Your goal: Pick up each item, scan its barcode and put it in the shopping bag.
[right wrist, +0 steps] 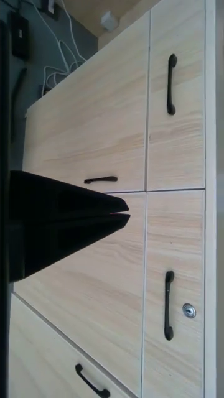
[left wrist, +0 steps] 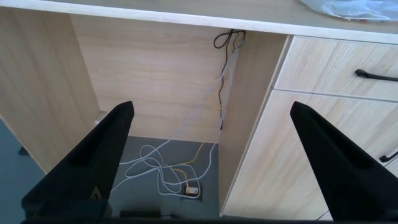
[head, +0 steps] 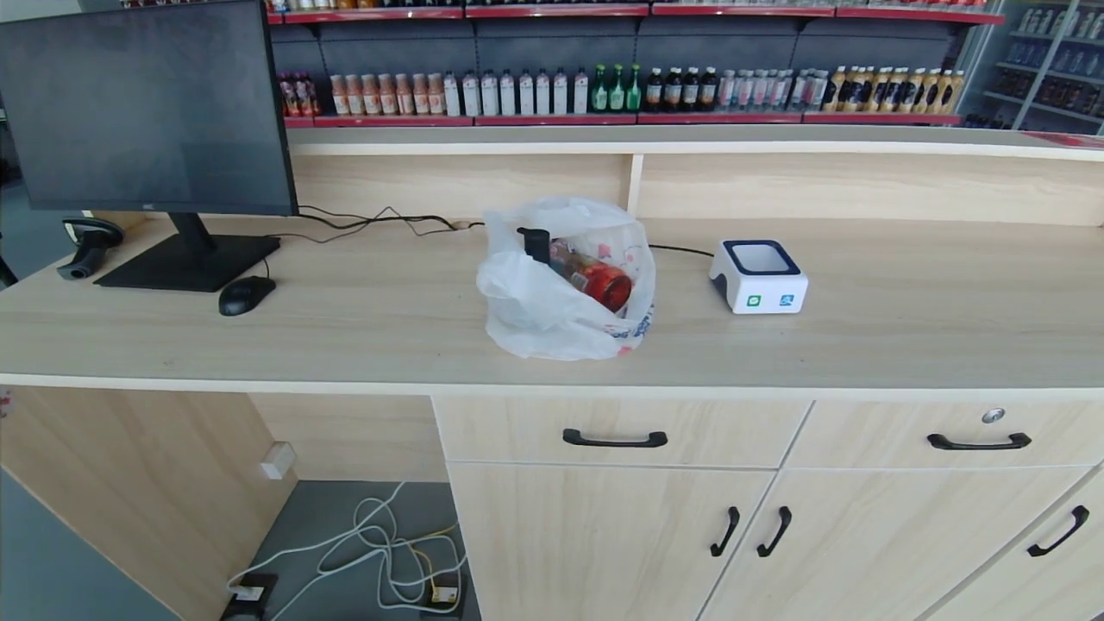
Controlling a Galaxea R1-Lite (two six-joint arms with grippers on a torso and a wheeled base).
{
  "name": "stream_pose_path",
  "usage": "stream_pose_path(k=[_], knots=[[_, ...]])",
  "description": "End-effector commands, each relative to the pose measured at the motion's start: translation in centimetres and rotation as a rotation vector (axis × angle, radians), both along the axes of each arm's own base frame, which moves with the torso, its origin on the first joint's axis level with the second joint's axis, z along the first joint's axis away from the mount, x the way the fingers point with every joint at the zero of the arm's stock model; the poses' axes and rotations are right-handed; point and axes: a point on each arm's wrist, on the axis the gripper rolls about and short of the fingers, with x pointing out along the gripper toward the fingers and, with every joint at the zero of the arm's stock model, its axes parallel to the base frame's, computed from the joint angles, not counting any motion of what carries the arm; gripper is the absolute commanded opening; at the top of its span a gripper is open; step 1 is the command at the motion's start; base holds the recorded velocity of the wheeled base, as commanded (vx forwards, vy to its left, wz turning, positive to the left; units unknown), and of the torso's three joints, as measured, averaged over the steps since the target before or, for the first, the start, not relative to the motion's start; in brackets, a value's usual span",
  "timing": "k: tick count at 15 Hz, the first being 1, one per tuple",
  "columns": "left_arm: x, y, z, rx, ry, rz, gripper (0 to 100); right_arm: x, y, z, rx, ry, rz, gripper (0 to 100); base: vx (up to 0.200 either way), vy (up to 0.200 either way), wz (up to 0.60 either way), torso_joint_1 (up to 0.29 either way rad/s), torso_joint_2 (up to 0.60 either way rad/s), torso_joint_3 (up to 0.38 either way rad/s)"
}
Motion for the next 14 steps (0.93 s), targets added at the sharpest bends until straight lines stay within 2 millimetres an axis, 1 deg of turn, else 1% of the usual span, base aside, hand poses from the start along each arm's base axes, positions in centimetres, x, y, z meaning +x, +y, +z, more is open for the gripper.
stream_pose_path(k=[1,14], knots=[[0.01,0.00,0.00,0.000,0.001,0.001,100,0.03,0.00,0.02,0.002,0.002,0.000,0,0.000,-0.200,0.00,0.007,0.00,0.002],[0.01,0.00,-0.01,0.000,0.003,0.001,100,0.03,0.00,0.01,0.003,0.004,0.000,0,0.000,-0.200,0.00,0.001,0.00,0.003]])
